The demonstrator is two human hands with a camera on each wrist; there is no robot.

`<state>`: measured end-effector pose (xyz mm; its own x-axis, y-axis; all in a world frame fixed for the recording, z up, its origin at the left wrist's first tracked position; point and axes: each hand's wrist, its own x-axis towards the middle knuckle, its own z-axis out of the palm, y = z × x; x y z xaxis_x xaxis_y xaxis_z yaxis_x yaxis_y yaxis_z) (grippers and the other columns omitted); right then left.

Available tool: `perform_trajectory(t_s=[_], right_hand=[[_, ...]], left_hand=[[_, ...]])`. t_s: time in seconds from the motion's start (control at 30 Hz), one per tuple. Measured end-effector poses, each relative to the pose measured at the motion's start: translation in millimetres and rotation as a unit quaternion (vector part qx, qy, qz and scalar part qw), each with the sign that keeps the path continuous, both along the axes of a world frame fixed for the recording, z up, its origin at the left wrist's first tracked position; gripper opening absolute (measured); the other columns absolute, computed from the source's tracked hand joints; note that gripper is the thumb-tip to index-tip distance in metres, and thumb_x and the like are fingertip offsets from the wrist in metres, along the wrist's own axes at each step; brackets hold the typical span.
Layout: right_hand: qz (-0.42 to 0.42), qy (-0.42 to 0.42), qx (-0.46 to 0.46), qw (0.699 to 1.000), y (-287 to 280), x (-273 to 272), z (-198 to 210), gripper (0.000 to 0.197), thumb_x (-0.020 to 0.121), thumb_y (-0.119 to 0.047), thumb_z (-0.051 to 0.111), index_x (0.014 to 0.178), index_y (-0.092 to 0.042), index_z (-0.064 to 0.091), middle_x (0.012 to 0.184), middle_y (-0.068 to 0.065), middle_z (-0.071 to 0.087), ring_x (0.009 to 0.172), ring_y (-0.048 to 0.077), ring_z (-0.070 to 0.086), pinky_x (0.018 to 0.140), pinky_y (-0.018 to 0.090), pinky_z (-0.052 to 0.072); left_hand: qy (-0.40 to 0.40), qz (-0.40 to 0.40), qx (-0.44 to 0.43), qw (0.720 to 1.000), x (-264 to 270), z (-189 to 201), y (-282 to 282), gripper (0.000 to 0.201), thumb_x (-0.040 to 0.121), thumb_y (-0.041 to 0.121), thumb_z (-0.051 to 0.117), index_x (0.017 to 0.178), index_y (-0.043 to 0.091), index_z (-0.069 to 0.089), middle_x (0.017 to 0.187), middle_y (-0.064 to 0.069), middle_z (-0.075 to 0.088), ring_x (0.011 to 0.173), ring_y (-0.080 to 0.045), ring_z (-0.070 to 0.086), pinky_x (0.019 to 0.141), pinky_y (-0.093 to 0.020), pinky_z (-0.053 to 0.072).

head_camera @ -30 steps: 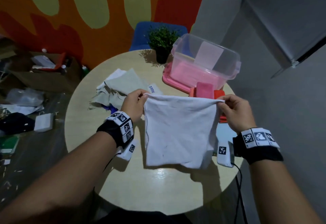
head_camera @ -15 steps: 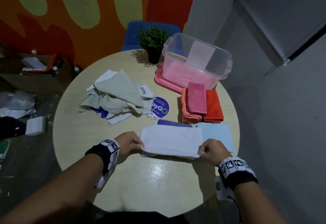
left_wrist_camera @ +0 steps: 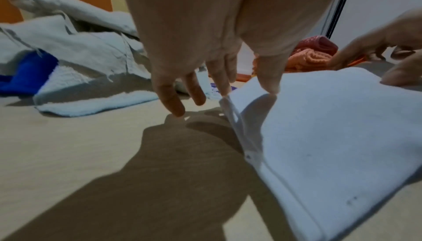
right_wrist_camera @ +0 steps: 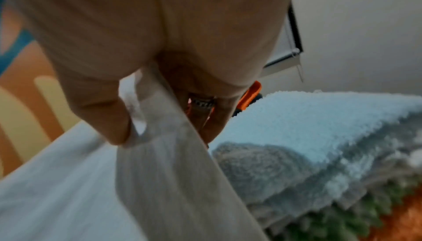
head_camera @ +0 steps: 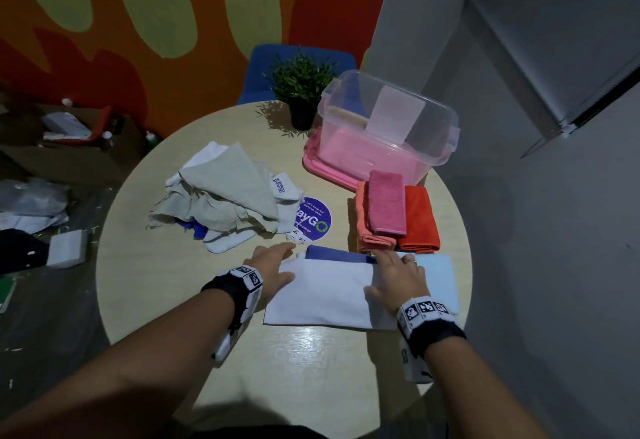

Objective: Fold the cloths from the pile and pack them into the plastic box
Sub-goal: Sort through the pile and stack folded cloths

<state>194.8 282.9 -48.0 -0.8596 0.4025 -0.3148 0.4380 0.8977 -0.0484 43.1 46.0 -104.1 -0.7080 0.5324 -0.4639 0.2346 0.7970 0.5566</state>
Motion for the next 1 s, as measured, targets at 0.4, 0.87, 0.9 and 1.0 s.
perform_trajectory(t_s=[0.4,0.87,0.9,1.0], right_hand=[[-0.131,0.18,-0.313,0.923,11,15,15,0.011,0.075,-0.018,0.071,0.079,-0.025,0.064,0.074,-0.008,0.064,0.072,0.012,0.06,0.063,0.023,0.044],[-0.243,0.321,-0.345,0.848,-1,4,21,0.021,0.1,-0.024,0.054,0.118,-0.017,0.062,0.106,-0.003,0.068,0.101,0.017,0.063,0.083,0.028,0.045],[-0.245,0.313,-0.321,0.859,0,4,20,0.02,0.099,-0.025,0.055,0.116,-0.017,0.063,0.104,-0.002,0.068,0.1,0.021,0.063,0.083,0.03,0.045],[-0.236,0.289,-0.239,0.897,-1,0,25,0.022,0.097,-0.029,0.056,0.114,-0.016,0.062,0.103,0.001,0.068,0.096,0.024,0.063,0.082,0.034,0.049]], left_hand=[[-0.201,0.203,0.245,0.927,10,12,-23,0.01,0.073,0.005,0.064,0.082,0.007,0.061,0.07,-0.013,0.057,0.065,-0.023,0.054,0.06,-0.033,0.041],[-0.108,0.241,0.325,0.908,13,56,2,0.023,0.102,0.028,0.052,0.115,0.014,0.065,0.112,-0.002,0.072,0.103,-0.022,0.068,0.095,-0.043,0.054],[-0.088,0.236,0.313,0.916,14,57,3,0.019,0.102,0.027,0.053,0.11,0.015,0.066,0.109,-0.002,0.072,0.101,-0.022,0.068,0.093,-0.041,0.054],[-0.045,0.239,0.269,0.932,19,61,10,0.019,0.102,0.023,0.051,0.1,0.012,0.066,0.102,-0.007,0.071,0.095,-0.026,0.066,0.087,-0.038,0.053]])
